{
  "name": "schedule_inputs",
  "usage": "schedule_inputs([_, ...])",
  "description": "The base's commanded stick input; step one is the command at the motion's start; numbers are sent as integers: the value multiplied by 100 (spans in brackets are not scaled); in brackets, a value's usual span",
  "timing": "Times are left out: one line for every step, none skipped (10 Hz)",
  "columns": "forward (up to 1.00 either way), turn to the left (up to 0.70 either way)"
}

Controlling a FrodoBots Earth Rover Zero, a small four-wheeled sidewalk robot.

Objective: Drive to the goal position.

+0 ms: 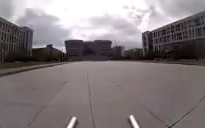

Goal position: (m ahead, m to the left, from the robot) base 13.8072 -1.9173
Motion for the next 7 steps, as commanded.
schedule_inputs([70, 1])
schedule_inputs([70, 1])
schedule_inputs([70, 1])
schedule_inputs([70, 1])
schedule_inputs([0, 0])
schedule_inputs([0, 0])
schedule_inputs([21, 0])
